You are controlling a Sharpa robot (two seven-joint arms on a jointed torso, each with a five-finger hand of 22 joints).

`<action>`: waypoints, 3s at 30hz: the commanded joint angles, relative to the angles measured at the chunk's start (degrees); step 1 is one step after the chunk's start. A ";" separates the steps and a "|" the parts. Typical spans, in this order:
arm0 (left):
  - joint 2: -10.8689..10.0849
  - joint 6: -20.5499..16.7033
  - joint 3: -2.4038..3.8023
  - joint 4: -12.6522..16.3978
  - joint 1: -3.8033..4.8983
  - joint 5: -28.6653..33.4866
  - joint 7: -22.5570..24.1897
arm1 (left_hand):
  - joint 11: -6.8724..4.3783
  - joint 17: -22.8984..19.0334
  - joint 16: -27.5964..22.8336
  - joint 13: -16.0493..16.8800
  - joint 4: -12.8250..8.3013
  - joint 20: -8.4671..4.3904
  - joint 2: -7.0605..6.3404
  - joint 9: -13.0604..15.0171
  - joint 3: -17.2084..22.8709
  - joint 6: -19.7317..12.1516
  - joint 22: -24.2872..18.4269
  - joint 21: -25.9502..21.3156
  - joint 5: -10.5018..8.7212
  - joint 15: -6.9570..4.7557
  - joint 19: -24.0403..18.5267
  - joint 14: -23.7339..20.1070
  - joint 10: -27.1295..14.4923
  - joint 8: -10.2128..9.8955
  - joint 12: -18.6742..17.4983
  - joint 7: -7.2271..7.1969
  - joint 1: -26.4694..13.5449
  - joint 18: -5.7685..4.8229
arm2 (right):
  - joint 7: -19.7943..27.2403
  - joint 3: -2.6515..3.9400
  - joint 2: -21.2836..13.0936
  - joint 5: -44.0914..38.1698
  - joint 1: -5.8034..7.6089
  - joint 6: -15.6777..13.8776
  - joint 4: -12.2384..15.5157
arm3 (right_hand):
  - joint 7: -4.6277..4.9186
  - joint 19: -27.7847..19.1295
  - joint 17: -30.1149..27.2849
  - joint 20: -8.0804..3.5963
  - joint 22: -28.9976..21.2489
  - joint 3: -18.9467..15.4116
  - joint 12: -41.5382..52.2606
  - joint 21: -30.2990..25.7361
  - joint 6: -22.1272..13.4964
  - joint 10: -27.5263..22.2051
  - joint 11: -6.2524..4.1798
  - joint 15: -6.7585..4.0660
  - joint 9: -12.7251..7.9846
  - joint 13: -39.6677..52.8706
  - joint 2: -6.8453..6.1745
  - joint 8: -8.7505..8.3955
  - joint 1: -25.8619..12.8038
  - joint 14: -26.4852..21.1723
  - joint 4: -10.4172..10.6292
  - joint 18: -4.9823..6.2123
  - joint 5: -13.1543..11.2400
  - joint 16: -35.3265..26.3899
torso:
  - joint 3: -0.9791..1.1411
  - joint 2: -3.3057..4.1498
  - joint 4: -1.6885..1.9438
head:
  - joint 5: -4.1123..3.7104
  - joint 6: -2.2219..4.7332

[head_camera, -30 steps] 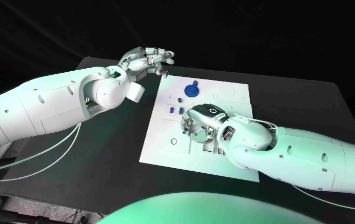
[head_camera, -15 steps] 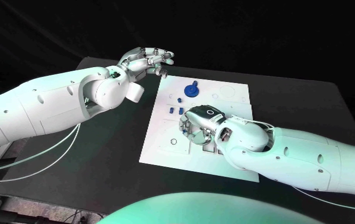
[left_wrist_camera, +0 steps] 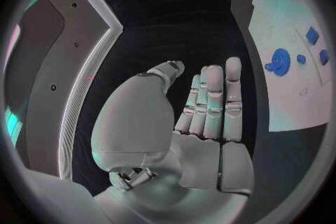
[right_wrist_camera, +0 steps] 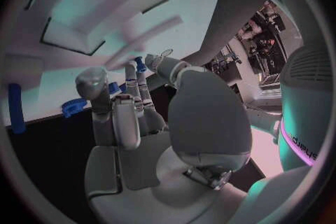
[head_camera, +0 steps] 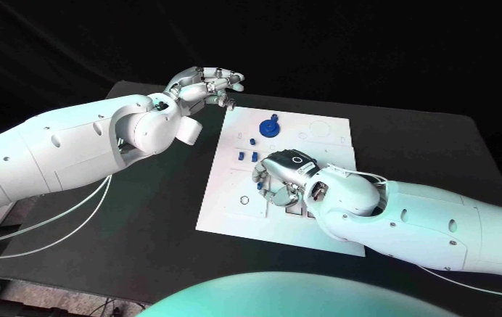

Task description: Assemble the parts on the task board

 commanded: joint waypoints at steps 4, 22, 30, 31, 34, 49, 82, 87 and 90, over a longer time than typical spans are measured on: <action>0.09 0.23 0.02 -0.18 0.02 -0.74 0.33 | 0.10 -0.06 -0.27 -0.10 0.09 0.06 -0.10 0.07 0.24 -0.33 -0.07 -0.16 0.11 -0.01 0.48 -0.43 -0.45 0.21 0.17 0.03 0.08 0.58 | -1.31 0.15 -3.48 0.55 0.99 -1.34 3.39 | 0.05 0.03 -0.38 0.26 -0.20 -3.07 0.63 -0.36 -0.19 -1.29 0.15 0.59 -0.42 -0.32 0.42 -0.37 -0.32 1.80 0.27 0.80 0.50 -0.42 | 0.06 -0.04 -0.03 | -0.39 0.31; 0.17 0.41 -0.09 -0.57 0.02 -1.11 0.34 | 0.10 -0.05 -0.18 -0.11 0.10 0.09 -0.09 0.13 0.21 -0.25 -0.08 -0.13 -0.21 0.00 0.54 -0.38 -0.53 0.43 0.26 -0.01 0.03 0.58 | -1.79 0.77 -13.87 12.62 8.53 2.23 3.64 | 0.37 -0.03 -2.25 0.64 -1.01 -20.34 2.14 -2.57 -3.13 -5.29 0.55 0.92 -4.32 -2.49 3.66 -2.90 6.57 1.41 5.27 0.94 -2.20 -1.12 | 0.15 0.07 -0.10 | -2.41 1.72; 0.24 0.92 -0.11 -0.51 0.02 -1.27 0.31 | 0.08 -0.05 -0.09 -0.11 -0.10 0.11 -0.32 0.17 0.11 -0.35 -0.13 -0.12 -0.94 0.00 0.59 -0.39 -0.63 0.71 0.44 -0.02 0.13 0.61 | -0.46 0.49 -14.53 11.47 8.73 7.81 1.89 | -1.62 -0.32 -4.00 0.89 -2.04 -30.94 3.03 -5.16 -4.92 -9.06 1.10 1.30 -6.61 -4.67 3.08 -3.00 15.28 0.91 14.82 1.22 -2.50 -1.92 | 0.11 0.09 -0.02 | -2.45 1.78; 0.23 1.07 -0.11 -0.51 0.02 -1.21 0.29 | 0.08 -0.06 -0.09 -0.11 -0.14 0.11 -0.38 0.17 0.08 -0.39 -0.14 -0.12 -1.06 0.01 0.59 -0.41 -0.67 0.75 0.46 -0.02 0.14 0.61 | -0.49 0.47 -14.51 11.44 8.66 8.45 1.77 | -1.68 -0.28 -4.12 0.90 -2.04 -31.00 3.00 -5.14 -4.90 -9.20 1.13 1.32 -6.63 -4.71 3.12 -2.96 15.44 0.88 14.81 1.21 -2.51 -1.98 | 0.12 0.09 -0.01 | -2.44 1.78; 0.19 1.45 -0.12 -0.51 0.02 -0.81 0.17 | 0.10 -0.07 -0.06 -0.12 -0.30 0.14 -0.55 0.19 0.01 -0.48 -0.18 -0.15 -1.67 0.02 0.57 -0.49 -0.79 0.94 0.56 -0.01 0.22 0.60 | -0.53 0.41 -14.40 11.53 8.43 10.12 1.46 | -1.73 -0.15 -4.57 0.91 -2.07 -31.10 3.19 -5.16 -4.63 -9.11 1.10 1.32 -6.64 -4.71 3.46 -2.75 15.70 0.76 14.85 1.22 -2.59 -2.23 | 0.06 0.08 -0.02 | -2.38 1.64; 0.06 1.87 -0.12 -0.54 0.02 -0.59 -0.12 | 0.12 -0.08 -0.03 -0.12 -0.32 0.15 -0.51 0.19 0.02 -0.58 -0.20 -0.15 -1.99 0.03 0.58 -0.50 -0.83 1.02 0.63 0.02 0.22 0.61 | -0.96 0.31 -13.33 13.06 7.94 9.39 0.44 | -0.67 2.56 -1.05 -0.33 -0.01 -26.18 4.89 -1.55 0.99 -0.88 -0.53 -0.04 -7.25 -4.04 7.25 -0.32 16.19 2.05 14.60 0.51 -2.06 -0.36 | 0.04 0.05 -0.02 | -2.46 1.68; -0.03 1.96 -0.13 -0.54 0.02 -0.71 -0.38 | 0.13 -0.08 0.04 -0.13 -0.25 0.16 -0.26 0.19 0.11 -0.70 -0.22 -0.14 -2.19 0.04 0.62 -0.47 -0.88 1.12 0.73 0.03 0.18 0.61 | -1.90 0.30 -11.94 12.87 6.82 5.60 -0.44 | -0.41 3.04 0.83 -0.54 1.65 -11.68 0.09 -0.60 1.91 3.56 -0.54 -0.07 -7.80 -4.41 1.33 -1.55 11.93 2.40 13.80 0.24 -3.31 0.84 | 0.04 0.04 -0.05 | -2.61 1.35; 0.00 1.98 -0.13 -0.58 0.02 -0.71 -0.39 | 0.13 -0.08 0.04 -0.13 -0.25 0.16 -0.26 0.19 0.11 -0.70 -0.22 -0.14 -2.19 0.04 0.62 -0.47 -0.88 1.12 0.73 0.03 0.18 0.61 | -1.86 0.30 -11.84 12.82 6.80 5.41 -0.44 | -0.42 3.12 1.03 -0.52 1.78 -11.60 0.15 -0.35 1.92 3.64 -0.55 -0.06 -7.80 -4.37 1.39 -1.55 11.89 2.45 13.80 0.20 -3.27 0.92 | 0.04 0.02 -0.05 | -2.62 1.30; 0.00 1.99 -0.13 -0.58 0.02 -0.74 -0.40 | 0.13 -0.08 0.05 -0.13 -0.27 0.16 -0.28 0.18 0.10 -0.77 -0.23 -0.14 -2.29 0.04 0.63 -0.46 -0.92 1.14 0.75 0.04 0.19 0.62 | -1.88 0.30 -11.82 12.80 6.79 5.43 -0.46 | -0.58 3.23 1.19 -0.49 1.96 -11.15 0.41 -0.07 2.23 4.14 -0.67 -0.12 -7.70 -4.19 1.64 -1.38 11.89 2.48 13.68 0.17 -3.11 1.02 | 0.04 0.03 -0.04 | -2.62 1.28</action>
